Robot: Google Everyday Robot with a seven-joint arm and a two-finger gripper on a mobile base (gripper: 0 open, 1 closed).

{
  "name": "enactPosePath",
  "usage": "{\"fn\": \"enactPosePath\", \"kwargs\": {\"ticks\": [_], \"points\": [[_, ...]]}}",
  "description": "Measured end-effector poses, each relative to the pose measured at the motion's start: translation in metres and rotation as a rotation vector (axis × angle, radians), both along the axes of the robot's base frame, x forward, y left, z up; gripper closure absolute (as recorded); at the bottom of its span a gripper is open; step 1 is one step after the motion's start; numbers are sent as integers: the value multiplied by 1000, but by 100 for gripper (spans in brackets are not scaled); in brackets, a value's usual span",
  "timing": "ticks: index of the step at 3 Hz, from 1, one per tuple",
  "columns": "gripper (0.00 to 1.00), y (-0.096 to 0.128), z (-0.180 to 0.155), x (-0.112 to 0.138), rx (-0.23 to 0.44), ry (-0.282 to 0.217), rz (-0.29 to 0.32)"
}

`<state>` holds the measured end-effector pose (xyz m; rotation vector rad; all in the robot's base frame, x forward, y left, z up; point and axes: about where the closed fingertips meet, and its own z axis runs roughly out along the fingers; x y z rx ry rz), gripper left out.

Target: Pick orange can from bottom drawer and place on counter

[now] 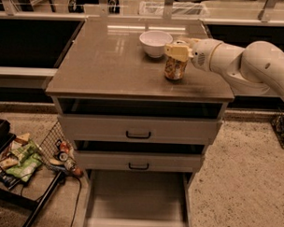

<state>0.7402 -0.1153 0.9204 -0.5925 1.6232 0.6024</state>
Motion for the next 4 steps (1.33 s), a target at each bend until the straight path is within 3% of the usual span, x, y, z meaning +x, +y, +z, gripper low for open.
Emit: {"fn": "enactPosePath", "kwargs": {"ticks": [1,2,4], "points": [[27,4,0,0,1,0,6],[4,7,0,0,1,1,10],[0,0,12,2,-23,6,15]]}}
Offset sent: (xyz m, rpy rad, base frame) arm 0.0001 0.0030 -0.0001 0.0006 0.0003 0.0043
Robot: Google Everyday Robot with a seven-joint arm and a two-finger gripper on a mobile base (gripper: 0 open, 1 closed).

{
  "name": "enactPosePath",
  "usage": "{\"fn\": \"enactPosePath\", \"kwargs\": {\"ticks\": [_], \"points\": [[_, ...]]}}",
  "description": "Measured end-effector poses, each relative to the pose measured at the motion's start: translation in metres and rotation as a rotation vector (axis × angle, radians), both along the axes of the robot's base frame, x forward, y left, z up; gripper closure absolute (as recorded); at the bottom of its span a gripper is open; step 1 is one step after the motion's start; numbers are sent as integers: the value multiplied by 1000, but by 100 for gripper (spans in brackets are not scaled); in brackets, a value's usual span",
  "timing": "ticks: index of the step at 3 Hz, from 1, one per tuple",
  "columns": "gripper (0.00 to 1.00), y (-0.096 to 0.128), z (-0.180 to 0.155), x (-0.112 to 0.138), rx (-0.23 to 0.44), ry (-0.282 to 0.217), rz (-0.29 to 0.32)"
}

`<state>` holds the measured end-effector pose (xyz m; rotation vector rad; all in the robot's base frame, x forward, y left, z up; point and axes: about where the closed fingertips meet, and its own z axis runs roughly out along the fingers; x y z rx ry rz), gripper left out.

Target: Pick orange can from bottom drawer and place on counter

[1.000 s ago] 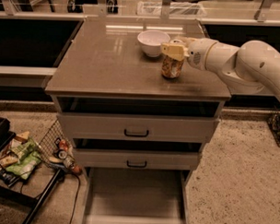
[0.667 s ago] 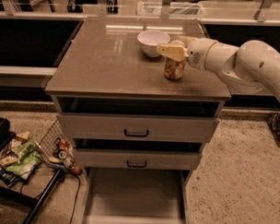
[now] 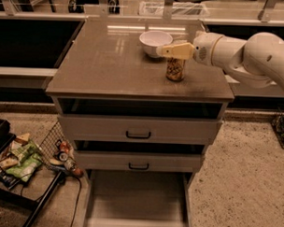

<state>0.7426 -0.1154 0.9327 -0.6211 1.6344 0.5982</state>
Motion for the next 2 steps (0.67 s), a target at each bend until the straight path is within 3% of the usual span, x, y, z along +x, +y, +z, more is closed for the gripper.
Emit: {"fn": "enactPosePath", "kwargs": {"ticks": [1,2], "points": [[0,1,55,0,-91,-24,37],[0,-48,98,-26,-282,9,-7]]}}
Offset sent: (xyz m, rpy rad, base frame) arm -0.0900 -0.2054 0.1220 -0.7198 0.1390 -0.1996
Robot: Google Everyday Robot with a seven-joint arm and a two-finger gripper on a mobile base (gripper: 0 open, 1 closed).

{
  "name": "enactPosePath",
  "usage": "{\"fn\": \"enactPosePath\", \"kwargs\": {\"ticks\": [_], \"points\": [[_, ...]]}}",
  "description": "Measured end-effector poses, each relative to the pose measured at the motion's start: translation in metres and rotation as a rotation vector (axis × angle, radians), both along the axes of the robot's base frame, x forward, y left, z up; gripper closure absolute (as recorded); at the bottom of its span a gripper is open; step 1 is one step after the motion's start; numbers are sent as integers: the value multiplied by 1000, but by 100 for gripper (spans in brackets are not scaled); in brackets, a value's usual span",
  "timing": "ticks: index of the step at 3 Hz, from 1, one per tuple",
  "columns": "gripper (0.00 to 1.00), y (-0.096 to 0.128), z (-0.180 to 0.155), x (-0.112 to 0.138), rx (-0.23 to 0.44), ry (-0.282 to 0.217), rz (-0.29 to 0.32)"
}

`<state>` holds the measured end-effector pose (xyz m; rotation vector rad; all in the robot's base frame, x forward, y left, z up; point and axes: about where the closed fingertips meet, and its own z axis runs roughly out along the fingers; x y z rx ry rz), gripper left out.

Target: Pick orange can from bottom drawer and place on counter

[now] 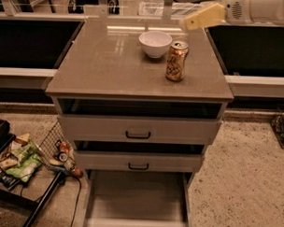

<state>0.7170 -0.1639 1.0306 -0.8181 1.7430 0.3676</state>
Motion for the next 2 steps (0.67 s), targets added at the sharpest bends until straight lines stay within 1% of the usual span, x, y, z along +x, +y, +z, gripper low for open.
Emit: {"fn": "enactPosePath", "kwargs": {"ticks": [1,2], "points": [[0,-69,28,-47,-179,52,-163],[0,-107,57,-93,-224,30,-362]]}}
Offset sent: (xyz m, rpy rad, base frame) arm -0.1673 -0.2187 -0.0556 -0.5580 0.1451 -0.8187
